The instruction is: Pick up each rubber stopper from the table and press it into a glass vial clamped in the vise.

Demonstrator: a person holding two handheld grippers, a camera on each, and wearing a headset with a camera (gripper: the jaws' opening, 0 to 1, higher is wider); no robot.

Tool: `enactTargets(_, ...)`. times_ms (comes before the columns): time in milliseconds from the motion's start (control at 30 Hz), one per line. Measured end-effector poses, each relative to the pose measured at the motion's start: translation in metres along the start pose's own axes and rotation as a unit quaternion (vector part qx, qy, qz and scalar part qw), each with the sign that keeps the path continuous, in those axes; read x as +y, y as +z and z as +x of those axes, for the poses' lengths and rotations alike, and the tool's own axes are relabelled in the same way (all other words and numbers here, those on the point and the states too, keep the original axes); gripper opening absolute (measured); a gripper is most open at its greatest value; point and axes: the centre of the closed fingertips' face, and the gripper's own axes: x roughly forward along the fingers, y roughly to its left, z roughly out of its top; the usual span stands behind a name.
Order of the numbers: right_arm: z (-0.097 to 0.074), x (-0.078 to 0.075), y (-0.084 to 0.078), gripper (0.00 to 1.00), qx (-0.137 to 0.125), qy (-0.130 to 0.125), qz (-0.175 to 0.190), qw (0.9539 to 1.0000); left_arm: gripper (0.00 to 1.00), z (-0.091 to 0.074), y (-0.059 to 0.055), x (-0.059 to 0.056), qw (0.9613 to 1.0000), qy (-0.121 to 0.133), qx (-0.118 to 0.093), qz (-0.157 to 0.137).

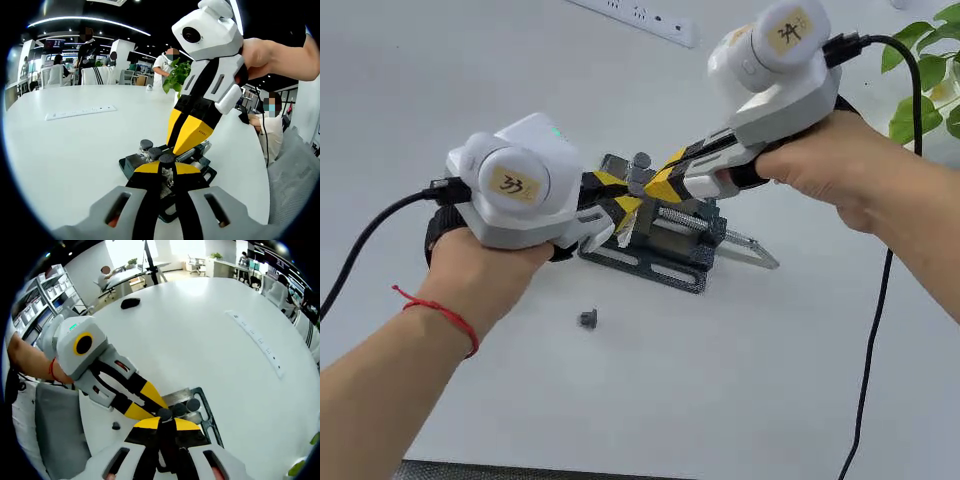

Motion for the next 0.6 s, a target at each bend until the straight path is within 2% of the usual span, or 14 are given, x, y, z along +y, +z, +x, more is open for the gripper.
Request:
enactTargets(100, 0.0002, 0.0038, -0.0003, 0.09, 0.0, 0.005, 0.017, 0.9998, 0.05, -0.0004, -0.0001, -0.0017, 1.0, 0.001, 0.002, 0.007)
enactTargets(233, 0.0011, 0.0011, -0.0009, 0.09, -0.001, 0.003, 0.027, 0.9996, 0.05, -0.0014, -0.0011, -0.0024, 0.9999, 0.002, 0.003, 0.011)
enactTargets(400, 0.0018, 0.0061, 0.0015, 0.11, -0.011, 0.015, 0.05, 0.9986, 0.05, -0.0027, -0.0008, -0.0057, 0.9999, 0.003, 0.002, 0.016)
enactTargets(600, -0.0025, 0.0031, 0.0033, 0.11, -0.015, 0.004, 0.052, 0.9985, 0.05, -0.0056, 0.0064, -0.0064, 0.9994, 0.009, -0.001, 0.033)
